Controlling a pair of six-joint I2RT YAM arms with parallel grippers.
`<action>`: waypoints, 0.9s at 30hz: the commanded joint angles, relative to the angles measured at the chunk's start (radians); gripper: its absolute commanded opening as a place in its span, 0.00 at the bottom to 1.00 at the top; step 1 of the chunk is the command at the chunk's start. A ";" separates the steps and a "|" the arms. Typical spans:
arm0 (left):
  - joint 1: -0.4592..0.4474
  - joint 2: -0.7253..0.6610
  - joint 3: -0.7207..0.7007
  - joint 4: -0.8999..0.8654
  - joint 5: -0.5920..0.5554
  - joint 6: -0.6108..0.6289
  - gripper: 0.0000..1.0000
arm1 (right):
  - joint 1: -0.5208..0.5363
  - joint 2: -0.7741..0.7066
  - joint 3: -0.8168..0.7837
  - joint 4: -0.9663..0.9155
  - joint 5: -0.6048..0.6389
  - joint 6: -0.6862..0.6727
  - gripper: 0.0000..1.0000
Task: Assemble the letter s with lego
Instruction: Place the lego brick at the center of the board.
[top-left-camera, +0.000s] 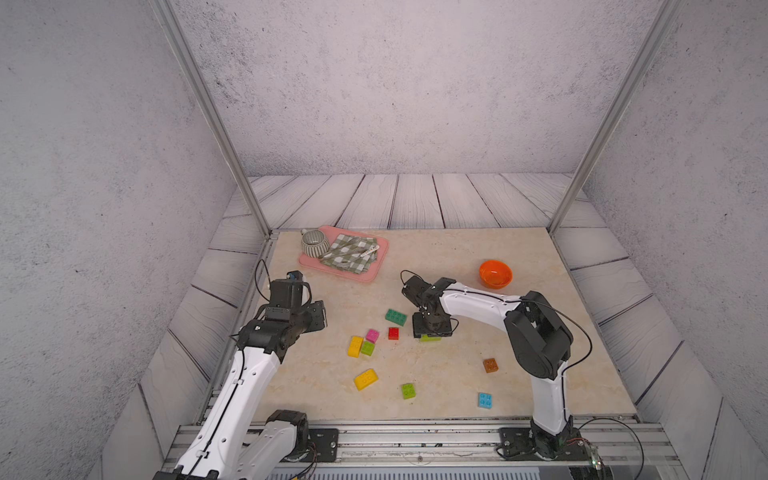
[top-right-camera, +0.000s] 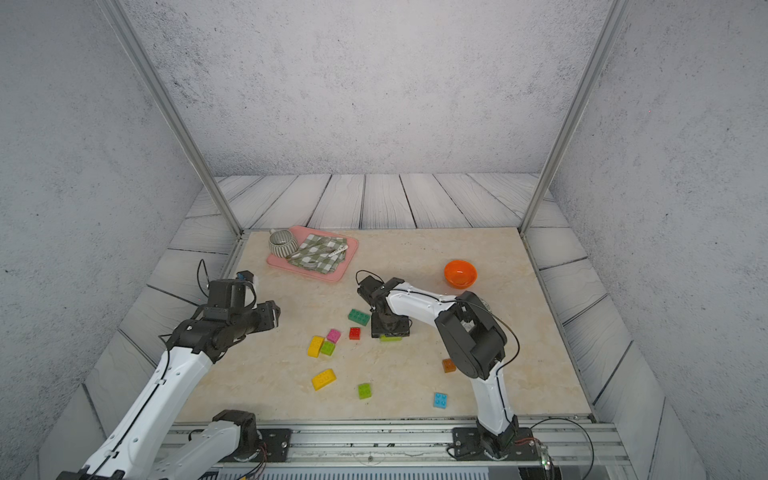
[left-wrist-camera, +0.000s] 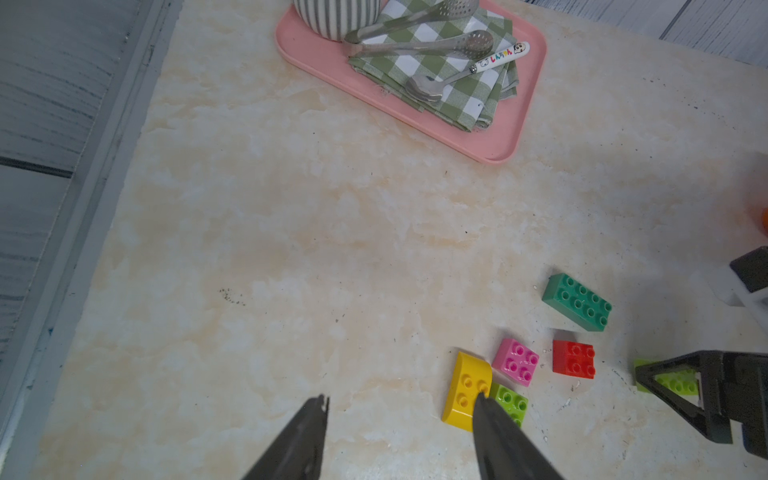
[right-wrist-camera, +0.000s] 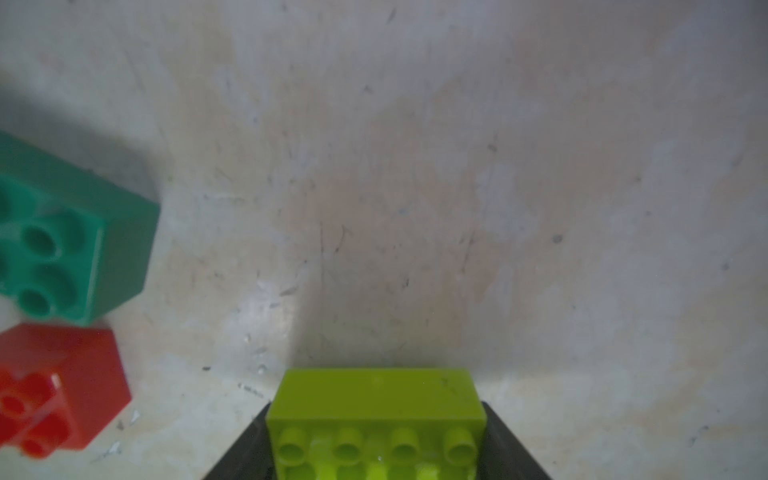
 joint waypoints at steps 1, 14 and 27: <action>-0.006 -0.001 0.030 -0.010 -0.009 0.007 0.61 | -0.008 0.011 0.030 -0.021 -0.015 -0.034 0.52; -0.010 -0.003 0.030 -0.010 -0.004 0.003 0.61 | -0.007 -0.020 0.001 -0.025 -0.034 -0.025 0.78; -0.600 0.279 0.305 -0.269 0.015 -0.182 0.59 | -0.153 -0.553 -0.005 -0.347 0.087 -0.135 0.99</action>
